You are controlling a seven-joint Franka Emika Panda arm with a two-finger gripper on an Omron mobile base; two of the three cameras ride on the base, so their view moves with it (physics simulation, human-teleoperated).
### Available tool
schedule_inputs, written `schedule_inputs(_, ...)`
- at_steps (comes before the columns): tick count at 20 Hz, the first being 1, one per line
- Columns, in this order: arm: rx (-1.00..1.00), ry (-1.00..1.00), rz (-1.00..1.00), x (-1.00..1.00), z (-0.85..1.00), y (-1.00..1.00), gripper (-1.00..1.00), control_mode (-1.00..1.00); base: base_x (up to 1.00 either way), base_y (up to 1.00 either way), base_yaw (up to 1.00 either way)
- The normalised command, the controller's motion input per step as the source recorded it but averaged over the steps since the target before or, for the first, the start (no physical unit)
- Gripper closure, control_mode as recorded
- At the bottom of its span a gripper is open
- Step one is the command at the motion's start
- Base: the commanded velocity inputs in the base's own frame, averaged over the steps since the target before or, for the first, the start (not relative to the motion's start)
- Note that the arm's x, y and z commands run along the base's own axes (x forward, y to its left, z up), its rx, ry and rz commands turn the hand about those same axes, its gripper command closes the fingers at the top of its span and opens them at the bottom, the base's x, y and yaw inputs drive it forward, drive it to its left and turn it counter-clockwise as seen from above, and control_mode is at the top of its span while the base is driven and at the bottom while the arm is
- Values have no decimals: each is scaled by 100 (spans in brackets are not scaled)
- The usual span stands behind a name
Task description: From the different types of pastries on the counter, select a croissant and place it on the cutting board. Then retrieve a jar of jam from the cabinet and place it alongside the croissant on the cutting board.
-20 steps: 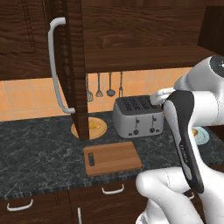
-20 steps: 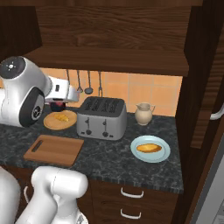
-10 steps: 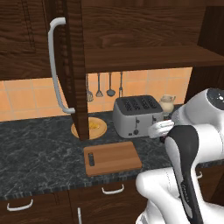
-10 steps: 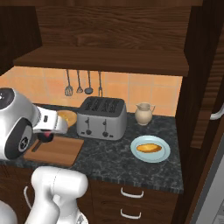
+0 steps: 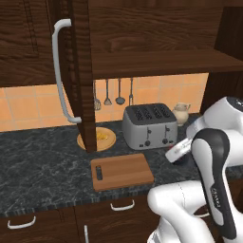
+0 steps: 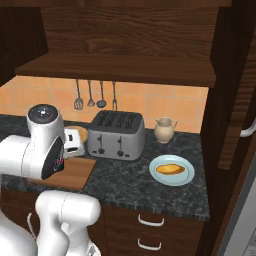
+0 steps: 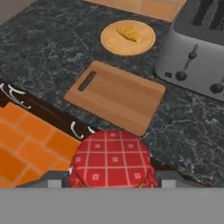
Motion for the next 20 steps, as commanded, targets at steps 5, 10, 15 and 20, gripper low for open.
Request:
schedule_inputs(5, -1, -37, 50, 0, -100, 0, 100, -100, 0, 0, 0)
schedule_inputs(10, -6, -32, 24, 49, -99, -3, 100, -100, 0, 0, 0)
schedule_inputs(15, -14, -34, 1, 50, -76, -2, 100, -100, 0, 0, 0)
schedule_inputs(20, 8, 0, 1, 1, -100, 79, 100, -100, 0, 0, 0)
